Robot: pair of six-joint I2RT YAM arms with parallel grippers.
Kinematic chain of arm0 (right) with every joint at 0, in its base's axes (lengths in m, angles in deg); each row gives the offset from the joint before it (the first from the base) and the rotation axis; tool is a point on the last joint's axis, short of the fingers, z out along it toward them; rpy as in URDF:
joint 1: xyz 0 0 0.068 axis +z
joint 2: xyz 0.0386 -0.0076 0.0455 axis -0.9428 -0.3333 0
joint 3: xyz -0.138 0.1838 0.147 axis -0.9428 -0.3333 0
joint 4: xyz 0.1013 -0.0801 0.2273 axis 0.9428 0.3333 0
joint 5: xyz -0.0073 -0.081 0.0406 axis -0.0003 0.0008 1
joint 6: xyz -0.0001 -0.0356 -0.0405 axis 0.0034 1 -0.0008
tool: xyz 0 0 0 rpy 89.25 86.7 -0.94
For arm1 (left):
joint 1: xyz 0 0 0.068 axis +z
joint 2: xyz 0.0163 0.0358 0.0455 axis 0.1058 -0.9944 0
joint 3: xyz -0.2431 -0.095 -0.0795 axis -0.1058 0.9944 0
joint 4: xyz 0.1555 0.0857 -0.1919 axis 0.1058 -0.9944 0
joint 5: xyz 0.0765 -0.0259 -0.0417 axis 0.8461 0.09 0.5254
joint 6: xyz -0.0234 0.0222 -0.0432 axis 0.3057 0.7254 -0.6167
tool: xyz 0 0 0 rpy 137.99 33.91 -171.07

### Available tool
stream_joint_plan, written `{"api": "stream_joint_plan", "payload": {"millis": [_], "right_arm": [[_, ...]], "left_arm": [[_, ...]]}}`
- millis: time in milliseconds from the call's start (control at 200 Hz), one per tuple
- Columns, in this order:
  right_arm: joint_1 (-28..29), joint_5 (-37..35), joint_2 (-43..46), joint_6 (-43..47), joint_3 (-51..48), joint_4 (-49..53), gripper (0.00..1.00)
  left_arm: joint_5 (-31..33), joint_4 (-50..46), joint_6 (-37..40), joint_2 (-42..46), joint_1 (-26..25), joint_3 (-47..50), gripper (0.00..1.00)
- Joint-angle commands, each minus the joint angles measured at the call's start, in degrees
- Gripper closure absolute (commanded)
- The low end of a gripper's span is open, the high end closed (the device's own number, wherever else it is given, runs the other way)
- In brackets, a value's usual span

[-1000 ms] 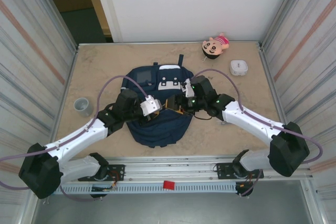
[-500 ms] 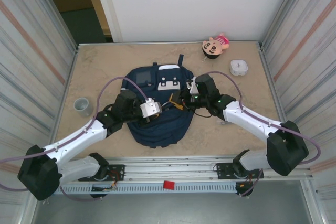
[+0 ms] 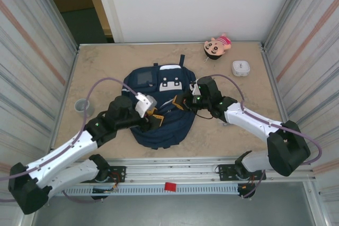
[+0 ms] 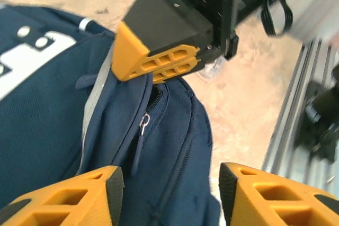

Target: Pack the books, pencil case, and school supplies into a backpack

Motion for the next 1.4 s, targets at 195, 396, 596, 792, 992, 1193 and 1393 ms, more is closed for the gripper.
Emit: {"api": "stream_joint_plan", "payload": {"millis": [195,396,596,792,992,1193,1393], "right_arm": [[2.01,-2.31,2.04,-0.36,1.9,-2.67,1.0],[2.89,-2.76,1.6,-0.49,2.49,-2.87,1.0],[3.86,-1.87,-0.18,-1.3,3.23,-4.43,1.0],[5.17,-1.82,-0.9,-1.59,3.74,-5.13,1.0],[5.74,-1.8,-0.94,-1.73,3.84,-5.45,1.0],[5.94,-2.3,-0.14,-1.48,3.51,-4.97,1.0],[5.97,-2.13,0.12,-1.33,3.3,-4.78,1.0]], "left_arm": [[6.57,-2.9,-28.23,4.52,-2.13,4.46,0.45],[6.12,-0.82,-28.79,0.64,-2.13,5.21,0.44],[7.5,4.37,-27.56,-4.69,-3.37,5.5,0.44],[8.15,8.8,-24.23,-10.73,-3.76,2.65,0.47],[9.6,13.31,-21.71,-15.41,-4.07,-0.46,0.51],[9.03,16.65,-20.7,-16.67,-5.05,-1.26,0.64],[13.14,14.37,-19.59,-15.77,-5.47,-0.9,0.87]]}}
